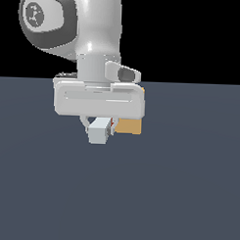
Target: Insert the peg into the horizontal hole in a box.
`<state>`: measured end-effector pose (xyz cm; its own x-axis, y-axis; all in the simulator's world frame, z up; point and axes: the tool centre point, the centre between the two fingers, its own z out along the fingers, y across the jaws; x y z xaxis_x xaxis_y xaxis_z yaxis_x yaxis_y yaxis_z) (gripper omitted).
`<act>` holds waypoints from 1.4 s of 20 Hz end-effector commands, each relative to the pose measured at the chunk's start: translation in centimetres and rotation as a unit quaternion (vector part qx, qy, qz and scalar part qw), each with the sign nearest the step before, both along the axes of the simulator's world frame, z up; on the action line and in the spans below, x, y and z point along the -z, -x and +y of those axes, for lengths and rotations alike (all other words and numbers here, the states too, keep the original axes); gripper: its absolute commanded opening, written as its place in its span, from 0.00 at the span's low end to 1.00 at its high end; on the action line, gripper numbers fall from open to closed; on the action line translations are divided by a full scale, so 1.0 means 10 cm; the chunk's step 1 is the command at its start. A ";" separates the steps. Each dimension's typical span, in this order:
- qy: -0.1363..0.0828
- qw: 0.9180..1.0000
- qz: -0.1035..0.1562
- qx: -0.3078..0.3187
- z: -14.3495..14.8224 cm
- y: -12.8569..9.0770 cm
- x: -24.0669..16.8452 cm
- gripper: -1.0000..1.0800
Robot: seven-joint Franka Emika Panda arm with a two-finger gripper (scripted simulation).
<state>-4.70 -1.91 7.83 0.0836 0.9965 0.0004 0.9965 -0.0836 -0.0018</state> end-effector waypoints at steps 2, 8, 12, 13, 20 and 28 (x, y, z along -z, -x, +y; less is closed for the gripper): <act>0.000 1.000 -0.001 0.017 0.14 -0.06 -0.05 0.00; 0.000 0.999 -0.001 0.033 0.28 -0.13 -0.10 0.00; 0.000 0.999 -0.001 0.037 0.31 -0.15 -0.11 0.00; 0.000 0.999 -0.001 0.037 0.31 -0.15 -0.11 0.00; 0.000 0.999 -0.001 0.035 0.29 -0.14 -0.10 0.00; 0.000 0.999 -0.001 0.034 0.30 -0.15 -0.10 0.00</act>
<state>-3.29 1.04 8.77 0.1511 0.9885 0.0004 0.9885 -0.1511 -0.0018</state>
